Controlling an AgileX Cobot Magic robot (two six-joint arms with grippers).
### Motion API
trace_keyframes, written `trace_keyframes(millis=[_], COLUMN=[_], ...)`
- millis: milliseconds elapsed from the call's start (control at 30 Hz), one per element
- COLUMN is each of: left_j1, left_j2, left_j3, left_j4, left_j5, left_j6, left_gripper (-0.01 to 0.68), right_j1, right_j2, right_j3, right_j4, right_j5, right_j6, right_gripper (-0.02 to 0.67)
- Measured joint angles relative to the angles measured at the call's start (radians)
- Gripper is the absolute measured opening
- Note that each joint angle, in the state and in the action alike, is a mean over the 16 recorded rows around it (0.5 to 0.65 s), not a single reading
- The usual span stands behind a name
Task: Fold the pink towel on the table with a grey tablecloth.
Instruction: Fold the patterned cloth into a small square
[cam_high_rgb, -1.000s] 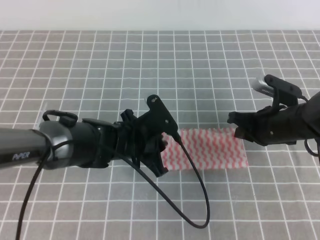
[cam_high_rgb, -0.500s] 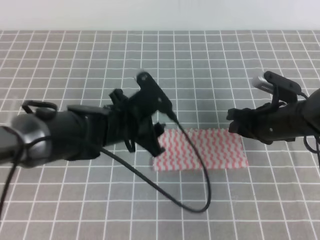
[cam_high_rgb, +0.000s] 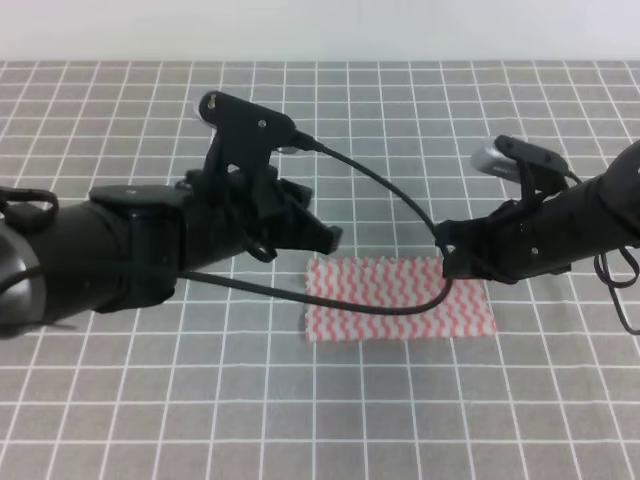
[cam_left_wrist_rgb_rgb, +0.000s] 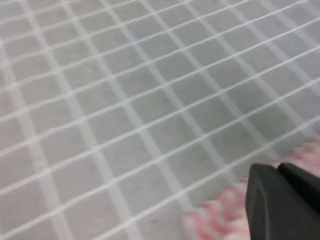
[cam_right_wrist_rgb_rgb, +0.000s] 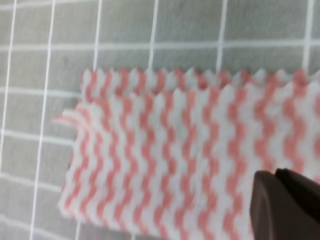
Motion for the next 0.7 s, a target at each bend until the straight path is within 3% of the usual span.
trace_keyframes(millis=[333, 700], left_j1=[0.069, 0.090], left_j2=[0.121, 0.277], left_j3=[-0.007, -0.061], left_j4=[0.021, 0.028], left_j5=[0.234, 0.302], left_j6=[-0.068, -0.022], left_gripper=[0.000, 0.000], right_j1=[0.000, 0.000], right_j2=[0.001, -0.001], right_j3=[-0.002, -0.002], right_j4=[-0.014, -0.016], right_j5=[0.045, 0.038], right_j6=[0.000, 0.001], right_gripper=[-0.015, -0.015])
